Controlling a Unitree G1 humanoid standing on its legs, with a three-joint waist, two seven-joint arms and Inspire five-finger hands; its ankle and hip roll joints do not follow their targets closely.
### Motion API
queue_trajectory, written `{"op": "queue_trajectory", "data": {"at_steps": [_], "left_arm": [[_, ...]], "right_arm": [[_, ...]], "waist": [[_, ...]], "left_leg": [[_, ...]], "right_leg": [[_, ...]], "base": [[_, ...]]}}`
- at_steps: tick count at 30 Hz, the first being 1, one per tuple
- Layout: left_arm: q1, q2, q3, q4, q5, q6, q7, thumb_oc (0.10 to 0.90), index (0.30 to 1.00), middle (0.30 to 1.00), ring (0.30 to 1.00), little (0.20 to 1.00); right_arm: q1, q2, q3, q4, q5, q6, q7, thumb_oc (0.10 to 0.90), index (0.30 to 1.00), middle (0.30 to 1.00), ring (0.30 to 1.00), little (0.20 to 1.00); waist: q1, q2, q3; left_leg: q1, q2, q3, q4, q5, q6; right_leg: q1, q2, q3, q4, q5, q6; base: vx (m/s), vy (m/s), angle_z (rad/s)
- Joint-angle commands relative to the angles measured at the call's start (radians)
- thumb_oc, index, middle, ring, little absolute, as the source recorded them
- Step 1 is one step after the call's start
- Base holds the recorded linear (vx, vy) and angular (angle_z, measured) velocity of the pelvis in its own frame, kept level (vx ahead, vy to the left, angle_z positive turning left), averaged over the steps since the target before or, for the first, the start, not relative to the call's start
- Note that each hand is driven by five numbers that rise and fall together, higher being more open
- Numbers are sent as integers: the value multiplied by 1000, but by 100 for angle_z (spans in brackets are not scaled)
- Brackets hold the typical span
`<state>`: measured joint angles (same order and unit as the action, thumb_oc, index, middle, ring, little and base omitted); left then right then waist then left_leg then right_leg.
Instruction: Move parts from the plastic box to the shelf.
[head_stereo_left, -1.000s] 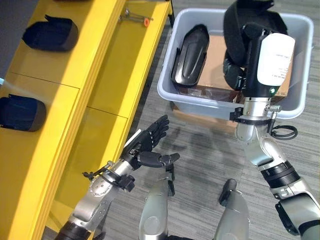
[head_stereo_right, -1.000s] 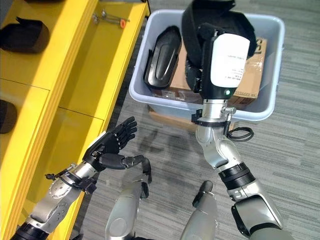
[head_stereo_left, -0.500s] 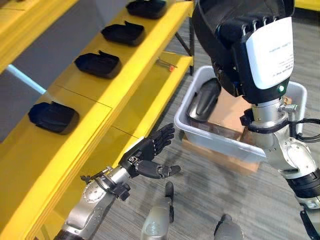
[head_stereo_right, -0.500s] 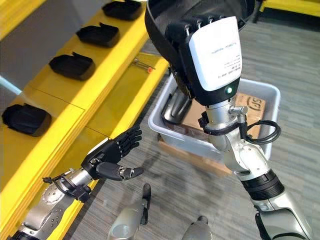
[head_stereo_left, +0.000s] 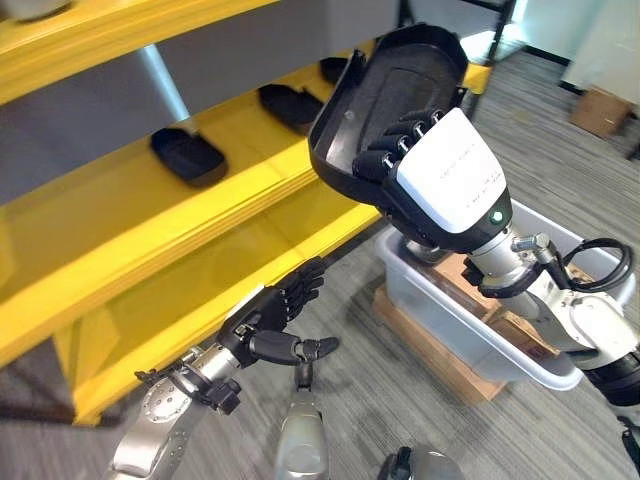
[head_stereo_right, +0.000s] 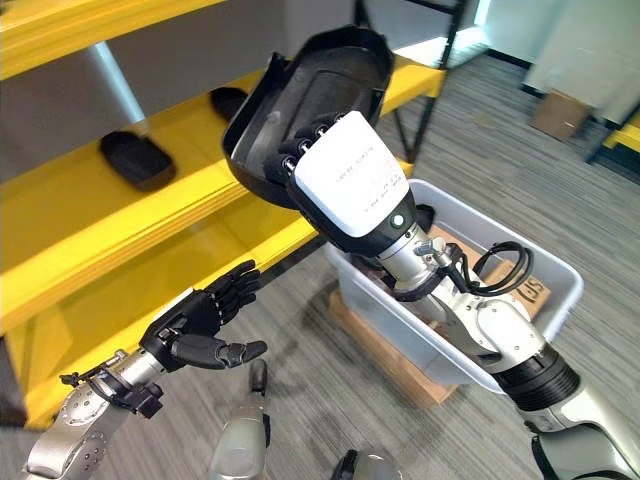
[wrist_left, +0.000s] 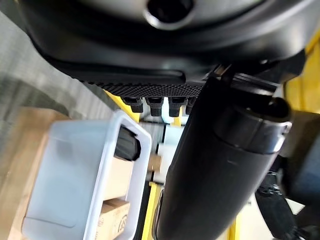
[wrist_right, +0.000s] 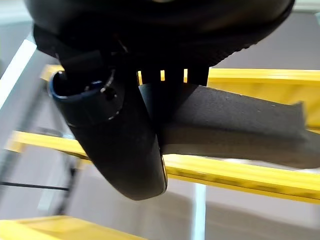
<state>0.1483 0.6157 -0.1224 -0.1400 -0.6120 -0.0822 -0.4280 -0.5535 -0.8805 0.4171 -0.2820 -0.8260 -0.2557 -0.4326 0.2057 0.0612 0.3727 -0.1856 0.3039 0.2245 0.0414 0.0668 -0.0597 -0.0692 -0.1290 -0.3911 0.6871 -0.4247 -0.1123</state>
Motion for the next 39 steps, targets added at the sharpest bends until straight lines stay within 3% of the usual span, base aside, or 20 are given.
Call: {"op": "queue_trajectory", "data": {"at_steps": [1,5,6,8,10,12,14,16,19,23,26,27,31,37,39], "left_arm": [[-42,-5,19,-86,-27,-147,12,900,1000,1000,1000,1000],[-56,-10,4,-88,-9,-172,21,900,1000,1000,1000,1000],[-74,-13,-23,-84,-10,-193,43,900,1000,1000,1000,1000],[-95,-14,-38,-83,-15,-187,35,900,1000,1000,1000,1000],[-121,-16,-68,-94,-62,-154,-12,900,1000,1000,1000,1000],[-102,-4,-83,-143,-62,-143,0,900,1000,1000,1000,1000],[-84,3,-75,-152,-89,-137,20,900,1000,1000,1000,1000],[-66,26,-61,-160,-111,-144,32,900,1000,1000,1000,1000],[-58,36,-52,-166,-126,-144,27,900,1000,1000,1000,1000],[-40,31,-33,-170,-106,-157,44,900,1000,1000,1000,1000],[-42,28,-33,-170,-107,-154,51,900,1000,1000,1000,1000],[-45,23,-32,-169,-96,-159,49,900,1000,1000,1000,1000],[-50,24,-35,-164,-88,-155,37,900,1000,1000,1000,1000],[-67,25,-48,-144,-88,-146,5,900,1000,1000,1000,1000],[-81,17,-66,-120,-85,-144,-20,900,1000,1000,1000,1000]], "right_arm": [[-62,10,-74,-84,16,-21,-94,400,300,300,300,300],[-64,13,-72,-97,52,-29,-76,400,300,300,300,300],[-56,17,-70,-116,55,-24,-68,400,300,300,300,300],[-37,23,-78,-129,75,-17,-55,400,300,300,300,300],[-15,40,-86,-142,48,-14,-71,400,300,300,300,300],[-15,50,-82,-166,26,-52,-54,400,300,300,300,300],[-2,53,-80,-204,44,-63,-21,400,300,300,300,300],[5,55,-72,-222,47,-75,-3,400,300,300,300,300],[7,45,-68,-237,62,-62,2,400,300,300,300,300],[19,60,-90,-247,93,-77,4,400,300,300,300,300],[-6,75,-78,-240,98,-54,8,400,300,300,300,300],[-46,95,-63,-225,86,-24,12,400,300,300,300,300],[-102,121,-33,-191,75,42,53,400,300,300,300,300],[-126,157,7,-141,32,121,83,400,300,300,300,300],[-119,182,20,-112,18,157,76,400,300,300,300,300]], "waist": [[-59,-24,-75],[-73,-43,-86],[-97,-46,-96],[-115,-31,-97],[-121,-8,-86],[-111,21,-86],[-105,25,-93],[-87,19,-104],[-78,10,-102],[-36,-10,-89],[-15,-15,-85],[15,-20,-77],[54,-29,-72],[88,-48,-82],[92,-59,-98]], "left_leg": [[106,62,-22,-29,160,-67],[135,103,-22,87,129,-69],[178,101,35,72,85,-83],[186,106,96,45,94,-90],[189,55,104,34,73,-86],[205,9,118,42,31,-76],[218,-9,133,47,13,-67],[213,-20,139,54,-3,-59],[187,-34,109,61,-12,-48],[134,-21,103,99,-11,-52],[122,-20,96,109,-11,-52],[96,-20,84,134,-16,-52],[56,-34,65,189,-33,-43],[20,-89,39,301,-114,10],[30,-125,53,312,-151,51]], "right_leg": [[59,-17,47,-37,64,100],[33,-85,34,-22,78,101],[26,-140,22,-24,84,122],[26,-168,0,-38,102,127],[21,-218,0,-73,155,167],[35,-270,-13,-136,222,197],[66,-289,-26,-203,269,213],[97,-298,-40,-284,318,230],[105,-277,-5,-328,323,239],[143,-280,-63,-360,336,249],[151,-283,-81,-364,336,252],[165,-288,-104,-366,334,255],[201,-299,-138,-381,339,258],[243,-339,-154,-392,396,255],[258,-363,-165,-370,463,260]], "base": [[-312,358,51],[-144,363,21],[-39,543,64],[-35,530,81],[-19,659,102],[39,676,65],[119,407,16],[124,305,17],[44,113,29],[75,123,53],[72,87,1],[98,128,1],[125,178,23],[137,253,21],[160,348,13]]}}
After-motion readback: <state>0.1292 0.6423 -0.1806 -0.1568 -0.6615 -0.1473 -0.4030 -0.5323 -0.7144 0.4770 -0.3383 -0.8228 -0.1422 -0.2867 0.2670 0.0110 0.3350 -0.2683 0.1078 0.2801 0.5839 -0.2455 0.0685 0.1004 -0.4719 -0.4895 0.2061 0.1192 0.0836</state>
